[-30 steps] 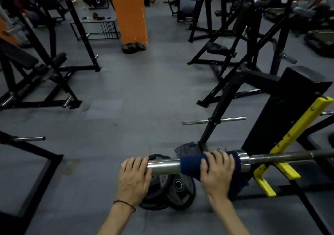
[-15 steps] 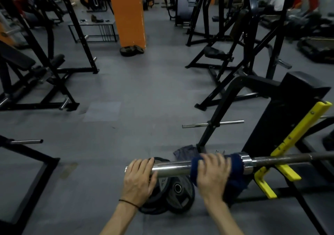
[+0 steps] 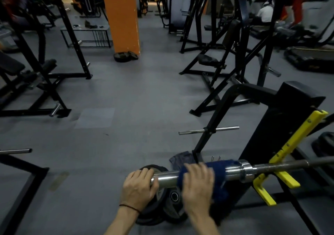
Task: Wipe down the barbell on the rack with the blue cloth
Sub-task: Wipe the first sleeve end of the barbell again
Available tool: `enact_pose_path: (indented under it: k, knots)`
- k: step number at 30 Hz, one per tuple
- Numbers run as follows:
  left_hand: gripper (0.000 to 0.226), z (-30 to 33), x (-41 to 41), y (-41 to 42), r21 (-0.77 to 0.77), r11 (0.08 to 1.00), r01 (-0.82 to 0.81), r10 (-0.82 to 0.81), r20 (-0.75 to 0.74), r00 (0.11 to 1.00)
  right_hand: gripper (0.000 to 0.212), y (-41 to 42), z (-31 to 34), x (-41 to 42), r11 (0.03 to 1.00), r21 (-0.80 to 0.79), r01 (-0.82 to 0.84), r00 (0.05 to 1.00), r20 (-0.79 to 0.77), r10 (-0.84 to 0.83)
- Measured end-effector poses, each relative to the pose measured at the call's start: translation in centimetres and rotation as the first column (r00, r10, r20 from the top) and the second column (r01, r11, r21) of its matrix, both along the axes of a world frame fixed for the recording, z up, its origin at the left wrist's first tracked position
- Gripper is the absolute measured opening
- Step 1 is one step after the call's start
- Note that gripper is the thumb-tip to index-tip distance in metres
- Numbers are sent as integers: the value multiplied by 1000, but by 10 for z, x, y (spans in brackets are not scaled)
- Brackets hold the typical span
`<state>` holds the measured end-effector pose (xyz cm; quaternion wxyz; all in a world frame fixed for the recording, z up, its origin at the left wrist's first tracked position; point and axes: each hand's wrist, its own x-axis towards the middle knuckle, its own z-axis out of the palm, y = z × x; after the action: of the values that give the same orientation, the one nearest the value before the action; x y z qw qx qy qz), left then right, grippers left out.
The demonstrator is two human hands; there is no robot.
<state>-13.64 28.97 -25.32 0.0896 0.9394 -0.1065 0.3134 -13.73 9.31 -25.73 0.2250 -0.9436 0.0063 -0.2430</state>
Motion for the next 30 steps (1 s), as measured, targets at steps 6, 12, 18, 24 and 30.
enact_pose_path:
  k: [6,12,18,24,30]
  knots:
    - [54,17,24,2,31,990,-139,142,-273,952,46,-42,-1,9,926,-238,-294,954,-22,298]
    - [33,9,5,16,-36,999,33,-37,-127,991,45,-74,7,15,988,37,150,988,-28,-149]
    - [27,8,4,12,-92,993,72,-80,-82,993,49,9,-2,-11,922,-126,-366,930,-28,365]
    - [29,0,-13,24,-100,994,53,-61,-80,995,47,-102,2,6,998,-43,38,999,-16,-39]
    - [33,-3,-10,15,-101,995,-11,1,-93,996,43,26,0,-11,989,97,-110,994,-5,111]
